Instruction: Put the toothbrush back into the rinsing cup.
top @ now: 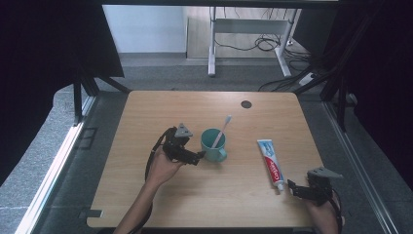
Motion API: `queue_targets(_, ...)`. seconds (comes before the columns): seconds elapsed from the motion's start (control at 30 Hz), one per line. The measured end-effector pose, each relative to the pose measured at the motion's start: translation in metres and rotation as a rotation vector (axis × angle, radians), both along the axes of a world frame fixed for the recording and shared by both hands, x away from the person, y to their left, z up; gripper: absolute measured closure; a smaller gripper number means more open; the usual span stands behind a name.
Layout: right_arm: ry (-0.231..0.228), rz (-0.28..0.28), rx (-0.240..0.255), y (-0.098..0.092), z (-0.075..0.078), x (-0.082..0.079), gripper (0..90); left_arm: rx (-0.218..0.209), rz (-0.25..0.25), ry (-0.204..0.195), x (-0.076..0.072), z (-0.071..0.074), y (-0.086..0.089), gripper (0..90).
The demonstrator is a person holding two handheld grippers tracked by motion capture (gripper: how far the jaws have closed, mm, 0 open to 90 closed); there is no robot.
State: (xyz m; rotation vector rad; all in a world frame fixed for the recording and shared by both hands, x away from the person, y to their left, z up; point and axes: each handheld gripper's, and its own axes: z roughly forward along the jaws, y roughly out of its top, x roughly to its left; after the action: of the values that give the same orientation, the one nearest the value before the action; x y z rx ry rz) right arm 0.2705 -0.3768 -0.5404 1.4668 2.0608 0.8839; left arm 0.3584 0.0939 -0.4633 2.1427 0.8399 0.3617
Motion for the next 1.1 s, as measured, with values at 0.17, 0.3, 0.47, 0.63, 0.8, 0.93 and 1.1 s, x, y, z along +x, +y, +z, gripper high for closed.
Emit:
queue_targets(0.17,0.000,0.000,0.000,0.000,0.000,0.000,12.5,-0.002,0.010,0.007,-0.005,-0.007,0.007,0.0)
queue_targets(0.3,0.000,0.000,-0.001,0.000,0.000,0.000,12.5,-0.002,0.015,0.009,-0.010,-0.013,0.011,0.0)
queue_targets(0.47,-0.001,-0.001,0.001,0.000,0.000,0.000,12.5,0.002,0.017,0.009,-0.016,-0.018,0.015,0.0)
queue_targets(0.63,0.000,-0.001,0.001,0.000,0.000,0.000,12.5,0.002,0.018,0.007,-0.023,-0.024,0.018,0.0)
queue_targets(0.8,0.000,-0.001,0.000,0.000,0.000,0.000,12.5,0.015,0.020,0.006,-0.030,-0.031,0.021,0.0)
queue_targets(0.93,0.000,0.000,0.000,0.000,0.000,0.000,12.5,0.026,0.026,0.009,-0.036,-0.038,0.025,0.0)
queue_targets(1.1,0.000,-0.001,0.000,0.000,0.000,0.000,12.5,0.044,0.032,0.011,-0.042,-0.045,0.029,0.0)
